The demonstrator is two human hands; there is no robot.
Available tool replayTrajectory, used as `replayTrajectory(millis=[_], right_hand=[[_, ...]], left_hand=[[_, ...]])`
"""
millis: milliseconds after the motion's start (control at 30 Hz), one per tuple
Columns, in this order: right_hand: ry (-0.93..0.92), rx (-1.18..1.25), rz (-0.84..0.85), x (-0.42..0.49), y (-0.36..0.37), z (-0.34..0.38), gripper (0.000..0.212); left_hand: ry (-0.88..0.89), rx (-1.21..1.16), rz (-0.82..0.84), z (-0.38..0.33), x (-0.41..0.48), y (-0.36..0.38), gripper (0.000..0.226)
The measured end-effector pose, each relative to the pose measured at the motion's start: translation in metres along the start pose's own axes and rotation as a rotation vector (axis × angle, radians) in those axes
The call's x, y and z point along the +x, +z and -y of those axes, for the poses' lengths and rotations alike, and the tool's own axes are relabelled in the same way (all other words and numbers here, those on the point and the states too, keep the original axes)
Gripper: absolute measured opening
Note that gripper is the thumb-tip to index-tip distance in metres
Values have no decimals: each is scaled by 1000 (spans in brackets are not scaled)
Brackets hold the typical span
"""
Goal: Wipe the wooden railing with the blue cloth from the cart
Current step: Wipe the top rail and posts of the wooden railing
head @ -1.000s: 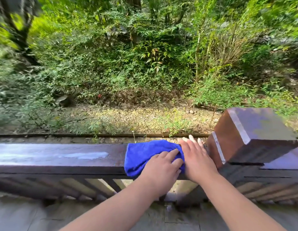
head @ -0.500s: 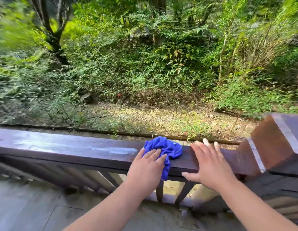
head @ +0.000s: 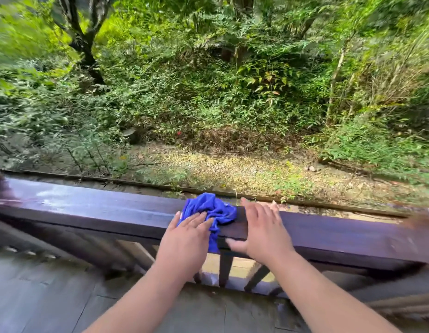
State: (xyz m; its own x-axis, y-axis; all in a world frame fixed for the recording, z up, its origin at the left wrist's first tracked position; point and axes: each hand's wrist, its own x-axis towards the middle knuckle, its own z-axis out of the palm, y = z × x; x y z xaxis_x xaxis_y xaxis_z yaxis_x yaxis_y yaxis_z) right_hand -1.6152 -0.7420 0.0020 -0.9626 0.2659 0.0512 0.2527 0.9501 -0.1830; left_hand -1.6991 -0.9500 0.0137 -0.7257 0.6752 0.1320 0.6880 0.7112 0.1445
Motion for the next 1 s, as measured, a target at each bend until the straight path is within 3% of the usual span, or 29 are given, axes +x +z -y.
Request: replayTrajectory(millis=[267, 467, 633, 1000], right_hand=[[58, -41, 44, -2, -6, 5, 113], [35, -74, -54, -1, 1, 5, 106], [57, -82, 30, 2, 2, 3, 108], [28, -58, -20, -1, 6, 1, 106]], left_hand=[[-73, 20, -15, 89, -13, -18, 35], [-70, 2, -56, 81, -12, -15, 32], [-73, 26, -2, 79, -11, -14, 36], [-123, 92, 12, 64, -9, -18, 37]])
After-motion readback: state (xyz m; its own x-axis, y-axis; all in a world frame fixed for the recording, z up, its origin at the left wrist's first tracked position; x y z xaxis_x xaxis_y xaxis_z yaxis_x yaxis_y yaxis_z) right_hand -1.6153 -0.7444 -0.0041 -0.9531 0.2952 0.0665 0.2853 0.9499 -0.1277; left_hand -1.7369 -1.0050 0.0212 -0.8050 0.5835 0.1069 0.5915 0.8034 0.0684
